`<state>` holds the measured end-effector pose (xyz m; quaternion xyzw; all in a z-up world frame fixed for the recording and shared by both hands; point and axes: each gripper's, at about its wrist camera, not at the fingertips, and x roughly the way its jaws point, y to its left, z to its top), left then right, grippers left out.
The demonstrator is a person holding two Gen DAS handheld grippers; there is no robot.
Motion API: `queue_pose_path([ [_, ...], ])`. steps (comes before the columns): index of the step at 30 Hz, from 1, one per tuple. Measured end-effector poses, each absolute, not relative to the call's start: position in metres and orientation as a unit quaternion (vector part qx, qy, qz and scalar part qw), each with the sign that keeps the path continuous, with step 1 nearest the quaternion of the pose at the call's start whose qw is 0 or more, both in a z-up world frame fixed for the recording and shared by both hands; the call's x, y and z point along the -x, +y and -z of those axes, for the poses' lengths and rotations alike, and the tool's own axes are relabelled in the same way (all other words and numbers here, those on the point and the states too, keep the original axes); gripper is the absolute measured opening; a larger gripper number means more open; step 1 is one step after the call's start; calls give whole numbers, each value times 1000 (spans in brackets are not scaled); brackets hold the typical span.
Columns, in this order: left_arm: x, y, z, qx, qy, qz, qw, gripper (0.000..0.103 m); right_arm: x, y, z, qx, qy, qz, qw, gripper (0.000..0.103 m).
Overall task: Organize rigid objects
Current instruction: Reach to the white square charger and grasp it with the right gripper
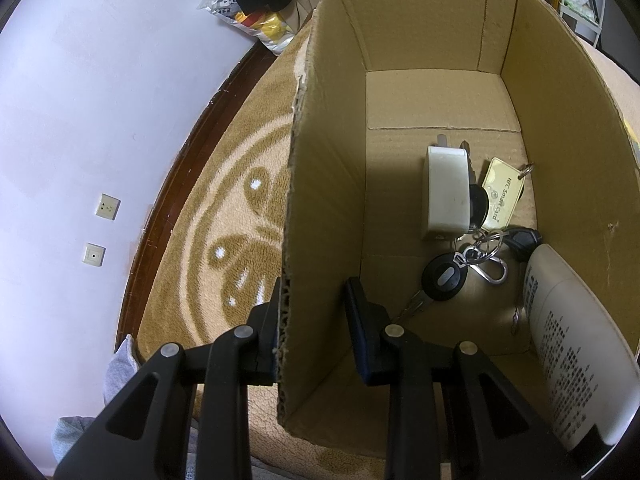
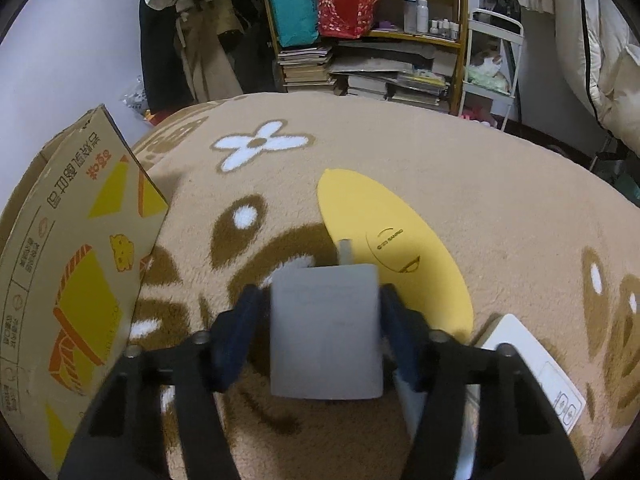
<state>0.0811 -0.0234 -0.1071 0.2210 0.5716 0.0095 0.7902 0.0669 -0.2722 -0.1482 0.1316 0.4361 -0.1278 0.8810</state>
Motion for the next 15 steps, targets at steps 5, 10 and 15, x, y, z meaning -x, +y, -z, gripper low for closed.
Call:
queue_pose_path([
  [5,-81,-23,107,-221,571,-10,790,27,-70,-270,152,-142,444,112,877,57],
  [10,-81,-24,107,-221,572,-10,790,27,-70,-264,153,-129,446,117,878,56],
  [15,-80,-24,107,-222,571,-10,790,27,-69,-261,151,-121,450,124,876,56],
])
